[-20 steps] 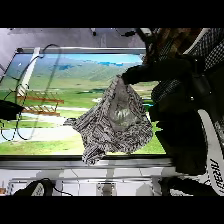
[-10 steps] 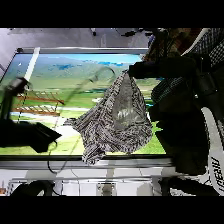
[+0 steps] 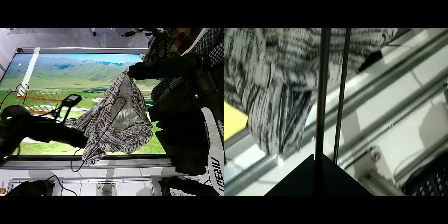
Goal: Fold the clothes and pants, and hang the long-sleeved shirts on hangers.
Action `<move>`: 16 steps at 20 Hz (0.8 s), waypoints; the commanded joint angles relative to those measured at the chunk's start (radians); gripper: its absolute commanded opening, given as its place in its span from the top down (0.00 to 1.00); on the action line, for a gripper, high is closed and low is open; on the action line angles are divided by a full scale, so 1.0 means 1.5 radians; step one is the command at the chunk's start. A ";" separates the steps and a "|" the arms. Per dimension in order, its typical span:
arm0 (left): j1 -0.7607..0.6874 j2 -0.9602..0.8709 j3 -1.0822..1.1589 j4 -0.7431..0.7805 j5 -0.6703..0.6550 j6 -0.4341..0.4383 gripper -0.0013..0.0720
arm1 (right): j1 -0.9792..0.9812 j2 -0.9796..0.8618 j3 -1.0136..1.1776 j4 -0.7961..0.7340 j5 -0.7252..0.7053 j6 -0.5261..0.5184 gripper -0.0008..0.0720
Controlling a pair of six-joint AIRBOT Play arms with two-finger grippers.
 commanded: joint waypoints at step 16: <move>0.018 -0.103 -0.008 0.084 -0.381 0.188 0.95 | 0.227 0.037 0.000 0.088 -0.259 -0.124 0.91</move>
